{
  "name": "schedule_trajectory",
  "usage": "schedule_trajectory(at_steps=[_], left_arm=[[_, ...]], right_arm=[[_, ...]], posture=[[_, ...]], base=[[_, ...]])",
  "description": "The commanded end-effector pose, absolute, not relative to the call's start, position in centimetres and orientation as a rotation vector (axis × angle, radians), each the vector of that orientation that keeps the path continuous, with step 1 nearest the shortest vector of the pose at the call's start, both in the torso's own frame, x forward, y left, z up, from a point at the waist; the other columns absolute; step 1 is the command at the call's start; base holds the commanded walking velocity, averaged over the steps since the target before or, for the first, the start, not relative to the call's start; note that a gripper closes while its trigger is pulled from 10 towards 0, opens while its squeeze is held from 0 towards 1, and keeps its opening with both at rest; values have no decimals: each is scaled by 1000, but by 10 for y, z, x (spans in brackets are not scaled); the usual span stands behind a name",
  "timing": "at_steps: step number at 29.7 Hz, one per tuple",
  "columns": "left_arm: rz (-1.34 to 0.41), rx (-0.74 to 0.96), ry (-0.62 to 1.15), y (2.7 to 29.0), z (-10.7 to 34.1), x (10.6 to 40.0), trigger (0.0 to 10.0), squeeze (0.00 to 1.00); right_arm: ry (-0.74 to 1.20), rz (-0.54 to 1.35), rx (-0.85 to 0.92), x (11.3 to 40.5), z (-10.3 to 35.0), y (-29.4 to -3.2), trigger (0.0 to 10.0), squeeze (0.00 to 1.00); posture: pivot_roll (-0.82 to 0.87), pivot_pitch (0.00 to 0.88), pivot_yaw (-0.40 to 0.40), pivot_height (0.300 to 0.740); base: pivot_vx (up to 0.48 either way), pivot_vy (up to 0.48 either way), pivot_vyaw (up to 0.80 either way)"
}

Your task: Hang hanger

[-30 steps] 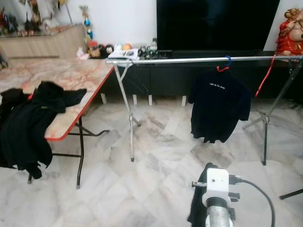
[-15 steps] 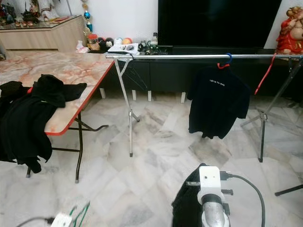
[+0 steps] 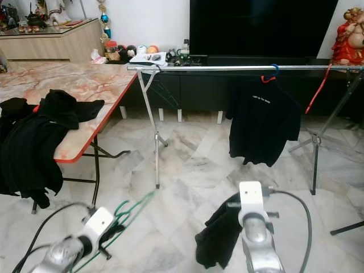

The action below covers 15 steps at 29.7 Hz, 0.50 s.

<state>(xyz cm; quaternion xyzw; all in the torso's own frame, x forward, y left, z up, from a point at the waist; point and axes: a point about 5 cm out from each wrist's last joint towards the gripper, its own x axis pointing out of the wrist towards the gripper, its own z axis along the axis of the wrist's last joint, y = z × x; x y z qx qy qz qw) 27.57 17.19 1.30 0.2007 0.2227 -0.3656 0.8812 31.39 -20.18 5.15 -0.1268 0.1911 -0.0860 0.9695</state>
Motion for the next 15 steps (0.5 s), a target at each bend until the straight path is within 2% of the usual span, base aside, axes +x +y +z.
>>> schedule_trajectory(at_steps=[1, 8, 15], left_arm=[[-930, 439, 528, 165, 18, 273, 10000, 0], [-1259, 482, 597, 141, 44, 271, 10000, 0], [-1383, 388, 515, 108, 71, 270, 10000, 0]], right_arm=[[385, -149, -257, 322, 57, -195, 10000, 0], [394, -145, -254, 333, 64, -192, 10000, 0], [397, -101, -251, 338, 68, -186, 10000, 0]], posture=[[71, 0, 56, 740], [67, 2, 62, 740], [58, 15, 64, 740]], base=[[0, 0, 0], [0, 0, 0], [0, 0, 0]])
